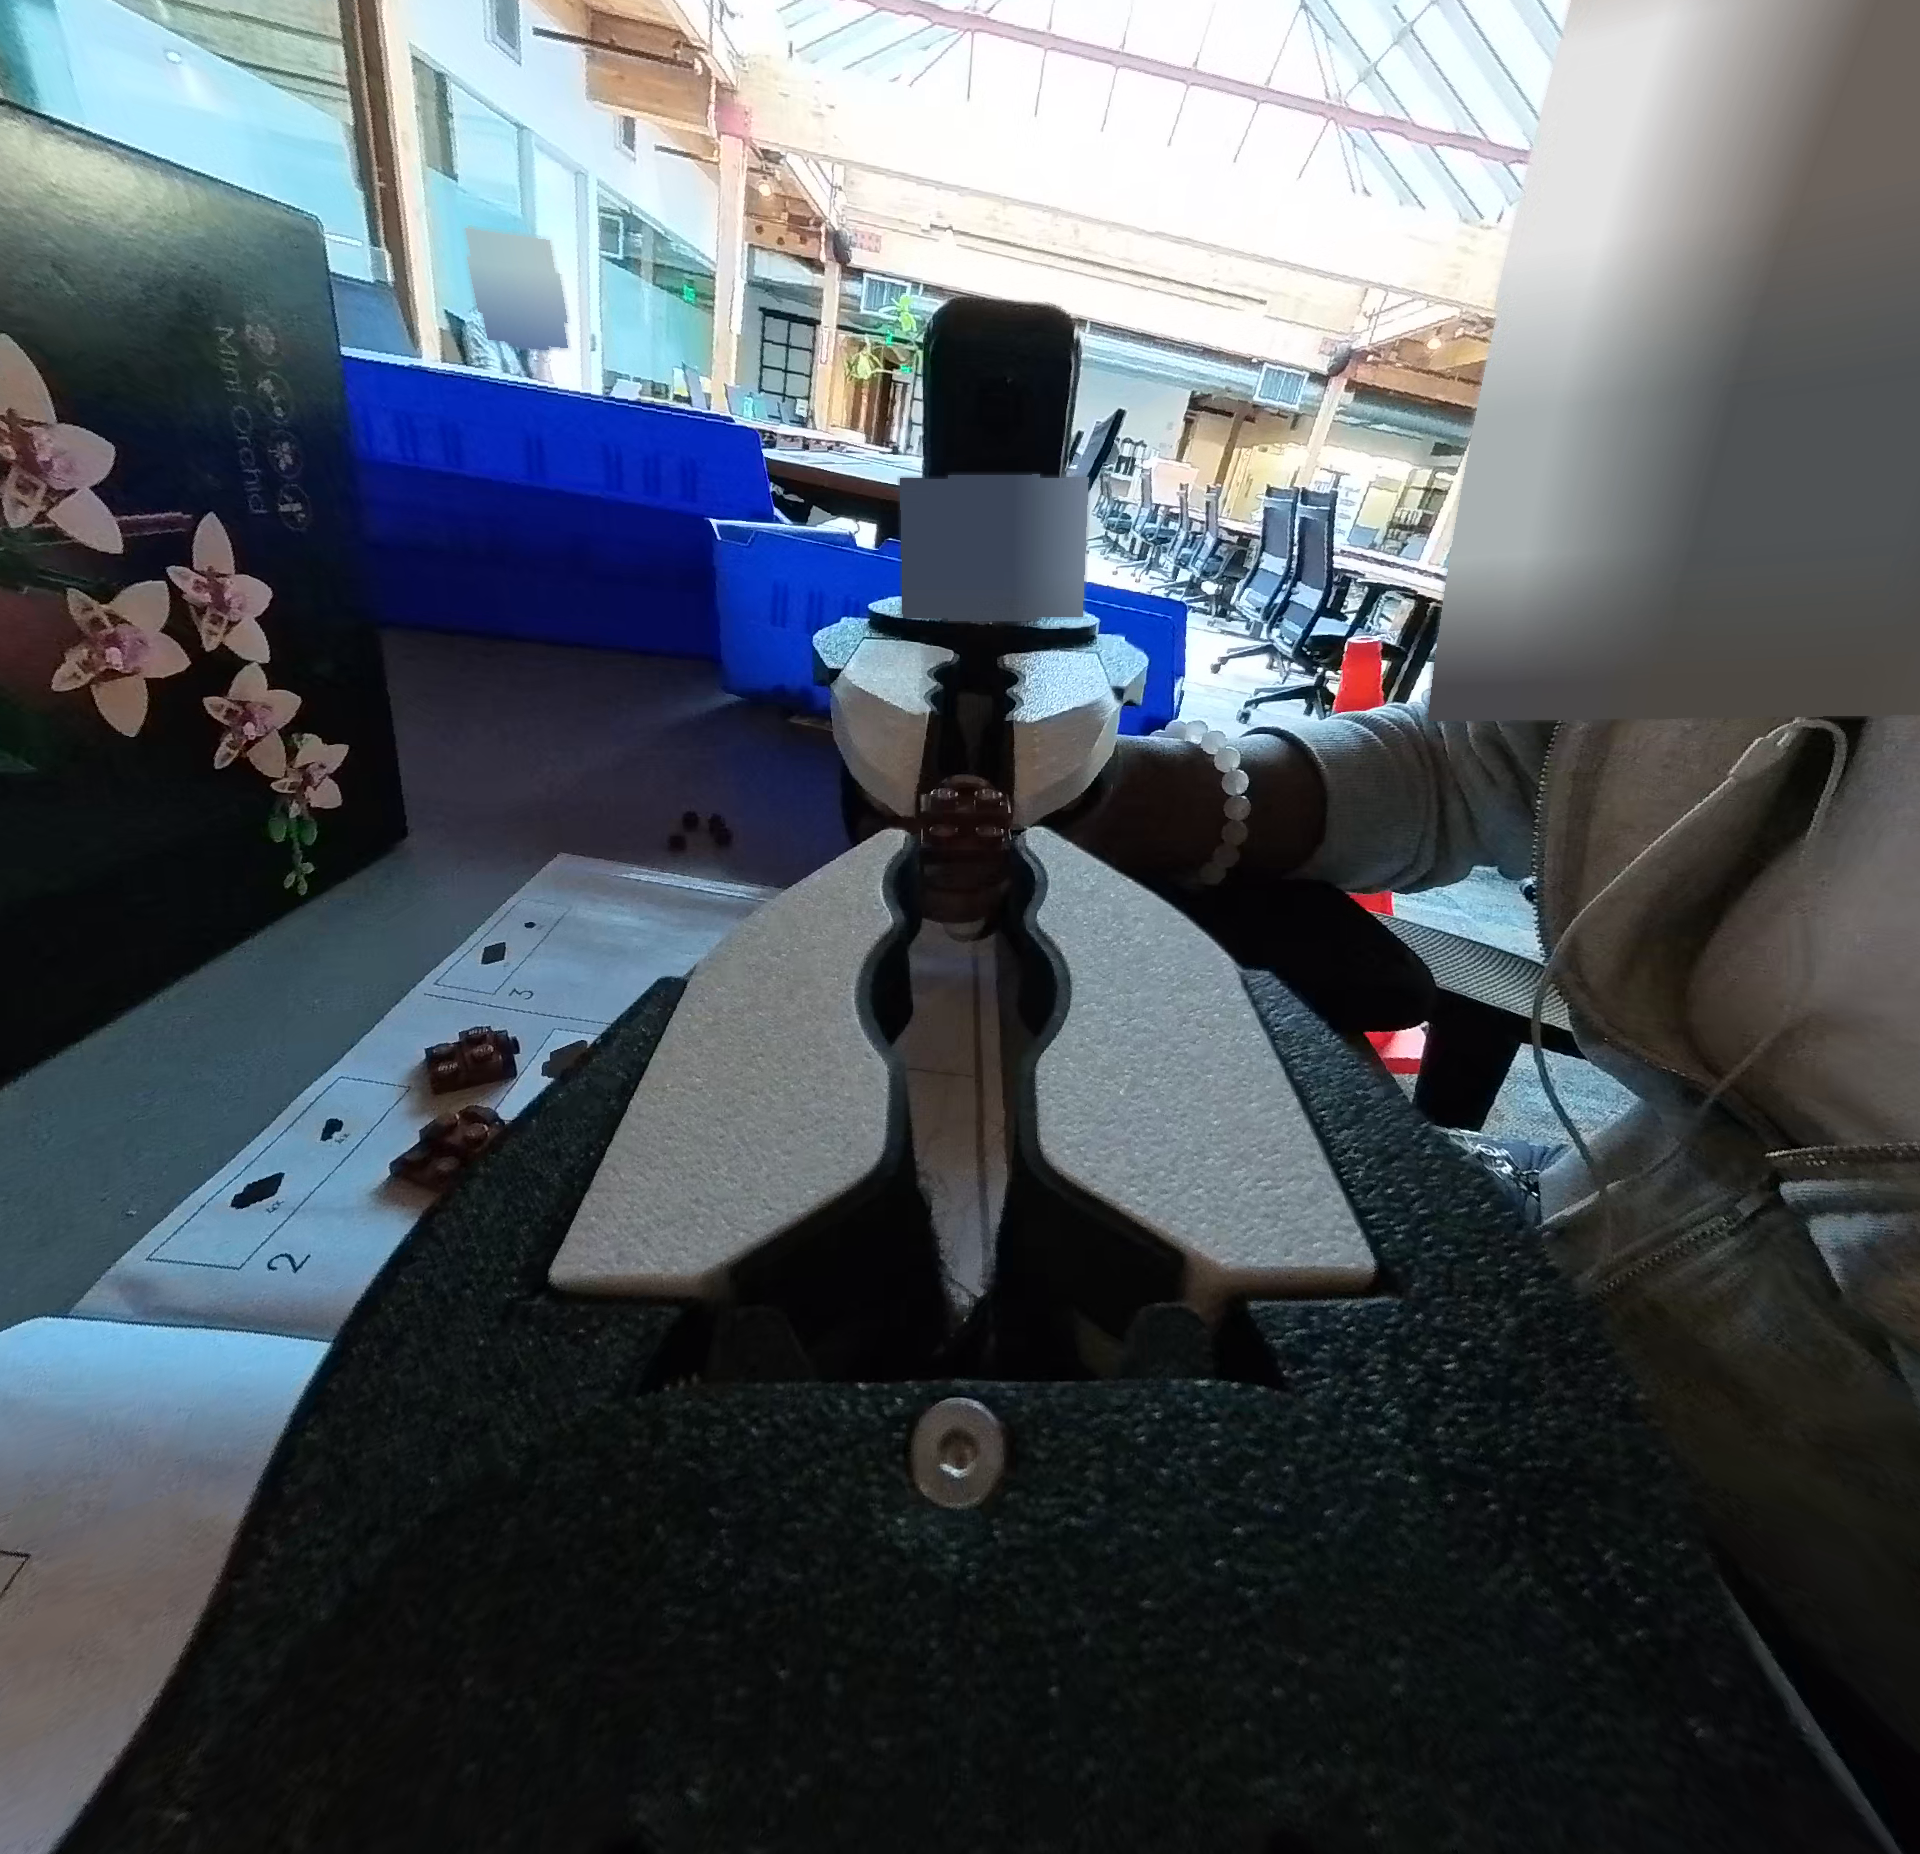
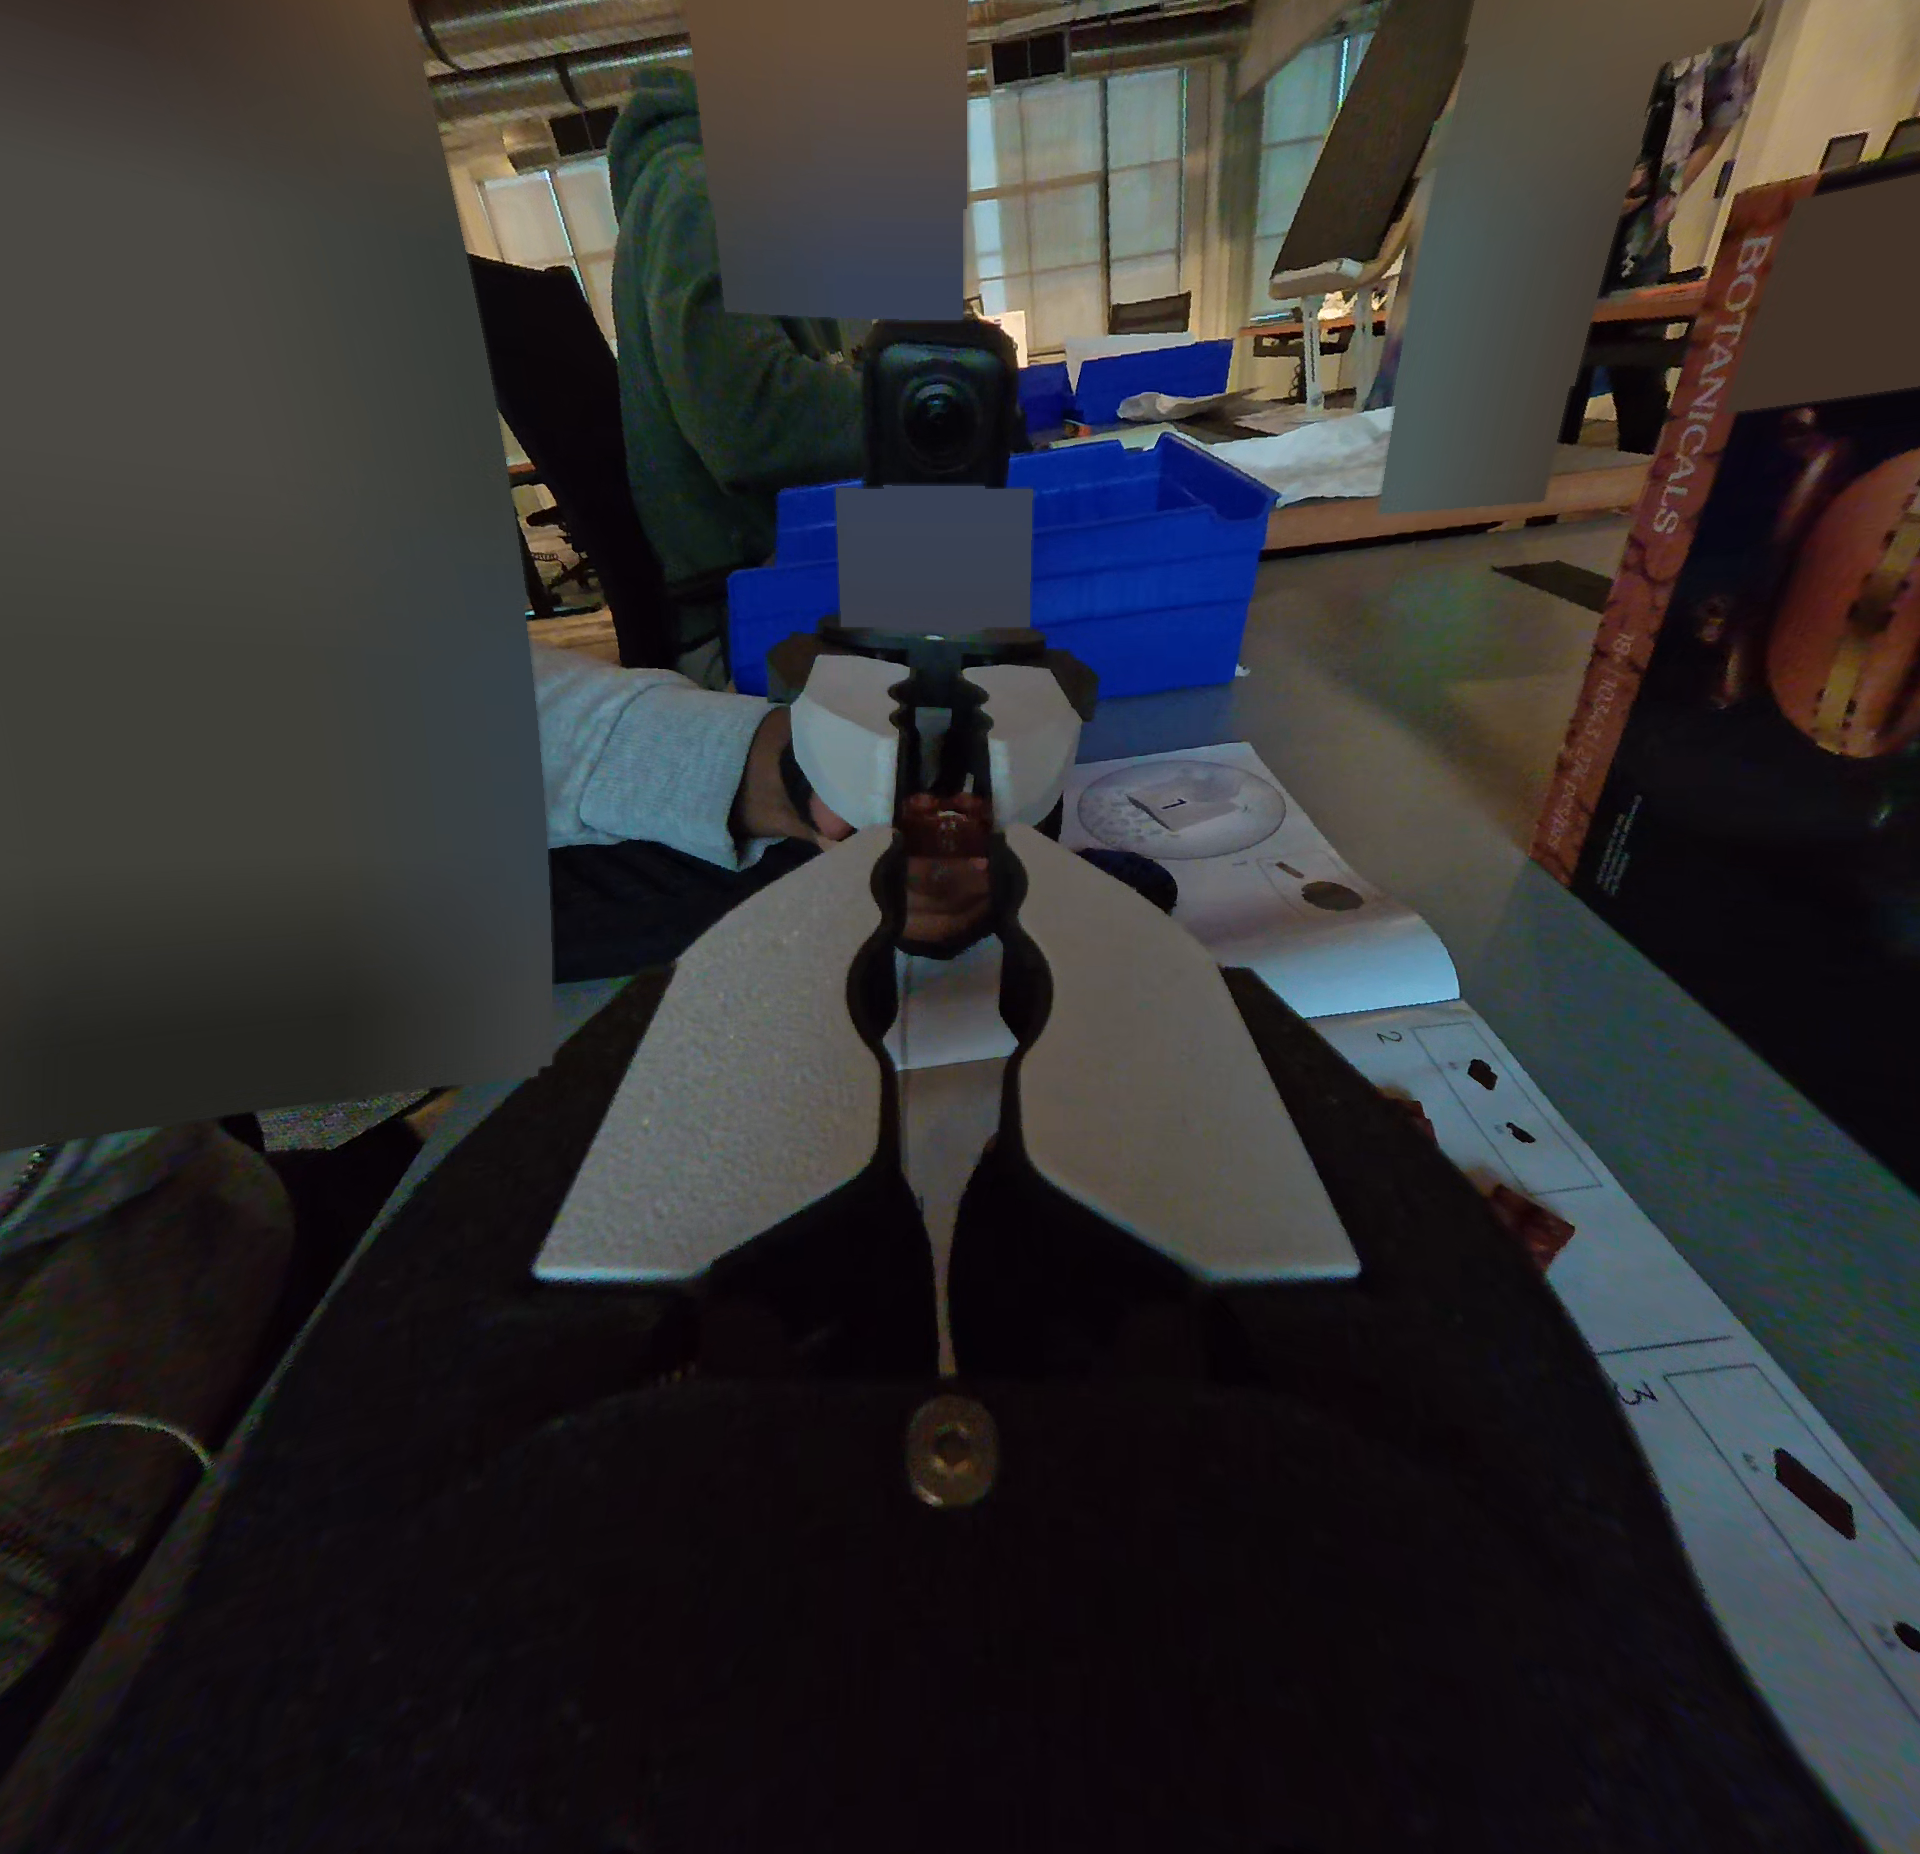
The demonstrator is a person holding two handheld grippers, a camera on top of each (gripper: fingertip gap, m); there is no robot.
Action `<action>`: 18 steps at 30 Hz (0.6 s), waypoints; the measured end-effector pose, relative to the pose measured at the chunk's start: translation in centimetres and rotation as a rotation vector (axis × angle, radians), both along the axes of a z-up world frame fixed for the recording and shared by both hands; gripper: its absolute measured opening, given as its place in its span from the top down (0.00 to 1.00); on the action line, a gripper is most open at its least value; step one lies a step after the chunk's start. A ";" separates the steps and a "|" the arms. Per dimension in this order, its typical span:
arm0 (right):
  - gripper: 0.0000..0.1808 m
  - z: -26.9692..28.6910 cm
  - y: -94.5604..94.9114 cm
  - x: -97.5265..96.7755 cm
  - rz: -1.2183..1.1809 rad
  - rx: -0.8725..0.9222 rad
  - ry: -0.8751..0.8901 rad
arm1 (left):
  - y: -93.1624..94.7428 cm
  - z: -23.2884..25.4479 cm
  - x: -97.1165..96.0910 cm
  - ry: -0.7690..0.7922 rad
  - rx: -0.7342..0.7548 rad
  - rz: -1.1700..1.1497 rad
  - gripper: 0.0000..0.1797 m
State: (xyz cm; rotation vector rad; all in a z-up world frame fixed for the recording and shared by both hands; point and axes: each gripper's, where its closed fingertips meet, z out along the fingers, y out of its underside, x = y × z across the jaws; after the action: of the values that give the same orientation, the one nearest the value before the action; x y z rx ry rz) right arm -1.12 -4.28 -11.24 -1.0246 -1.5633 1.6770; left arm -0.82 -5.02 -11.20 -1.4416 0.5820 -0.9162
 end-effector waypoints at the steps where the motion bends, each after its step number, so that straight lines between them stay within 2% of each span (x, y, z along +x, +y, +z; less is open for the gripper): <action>1: 0.93 0.0 0.0 0.1 -0.001 0.005 0.002 | 0.0 0.0 0.0 0.004 0.001 0.000 0.92; 7: 0.92 -0.6 -0.2 0.1 -0.006 0.062 -0.023 | 0.0 -0.6 0.3 0.046 -0.022 -0.003 0.93; 11: 0.92 -1.4 -0.2 0.2 -0.007 0.127 -0.069 | 0.1 -1.7 0.3 0.148 -0.046 0.004 0.92; 18: 0.93 -4.9 0.1 0.2 -0.056 0.459 -0.232 | 0.4 -5.0 0.4 0.428 -0.120 0.031 0.92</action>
State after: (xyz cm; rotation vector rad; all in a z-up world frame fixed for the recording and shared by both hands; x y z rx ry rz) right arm -0.87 -4.15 -16.10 -1.0266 -1.9308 1.1112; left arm -0.40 -4.65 -16.20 -1.7663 0.8277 -0.6258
